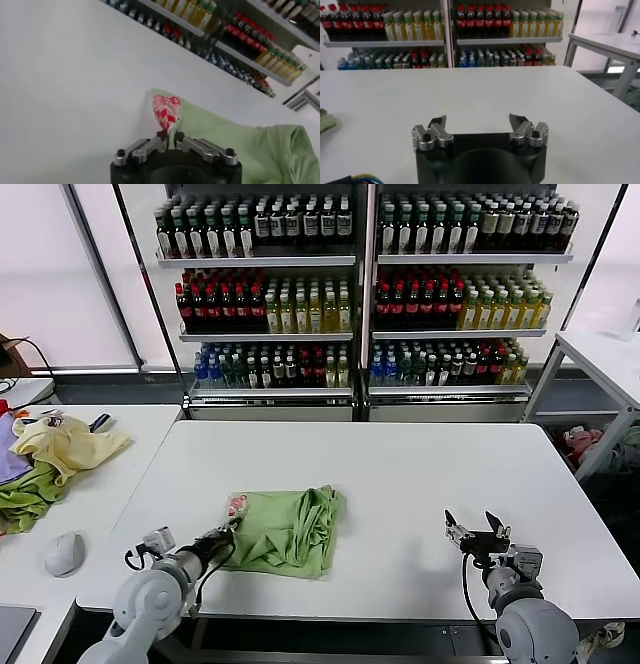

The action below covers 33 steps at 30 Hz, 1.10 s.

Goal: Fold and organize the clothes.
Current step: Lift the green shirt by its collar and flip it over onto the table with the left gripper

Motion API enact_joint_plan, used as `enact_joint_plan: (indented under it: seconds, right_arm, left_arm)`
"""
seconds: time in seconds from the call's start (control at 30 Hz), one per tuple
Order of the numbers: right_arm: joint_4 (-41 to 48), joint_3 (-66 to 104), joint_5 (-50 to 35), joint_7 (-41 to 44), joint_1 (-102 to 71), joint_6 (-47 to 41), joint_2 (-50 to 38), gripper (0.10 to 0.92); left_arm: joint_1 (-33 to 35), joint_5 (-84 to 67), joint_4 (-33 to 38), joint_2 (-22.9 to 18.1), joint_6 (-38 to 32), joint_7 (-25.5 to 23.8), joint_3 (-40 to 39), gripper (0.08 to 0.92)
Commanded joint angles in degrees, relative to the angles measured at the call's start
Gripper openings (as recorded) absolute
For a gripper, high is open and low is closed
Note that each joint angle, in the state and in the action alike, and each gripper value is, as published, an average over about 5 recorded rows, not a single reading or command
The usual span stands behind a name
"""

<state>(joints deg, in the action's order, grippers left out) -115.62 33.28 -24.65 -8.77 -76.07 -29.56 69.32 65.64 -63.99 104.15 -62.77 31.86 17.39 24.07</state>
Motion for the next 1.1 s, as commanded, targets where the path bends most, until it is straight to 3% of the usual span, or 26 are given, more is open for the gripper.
enact_joint_plan:
  seconds: [0.03,0.3,0.47,0.77,1.1]
  right_arm:
    - [0.06,-0.09,-0.10,0.08,0.44,0.08,-0.03,0.823]
    - [-0.06,-0.18,-0.14,0.24,0.82,0.35,-0.36,0.823]
    - [-0.14,-0.21,-0.13,0.34,0.91,0.53,-0.63,0.823]
    - [-0.81,-0.12,-0.16,0.47,0.85,0.79,-0.84,0.823]
    - [-1.10,-0.06,0.01,0.64,1.23,1.22,-0.94,0.823]
  left_arm:
    - [-0.53,-8.87,2.83,6.49,1.30,0.67,14.94,0.134]
    - [-1.29,-5.06,5.73,13.96,1.51,1.87,24.38,0.134]
    - [-1.04,1.57,12.96,14.11,1.52,3.44,20.77,0.134]
    - [-5.36,12.03,20.09,5.29,1.52,8.09,0.20,0.134]
    - [-9.79,25.67,9.94,-9.27,1.54,10.24,-21.07,0.134]
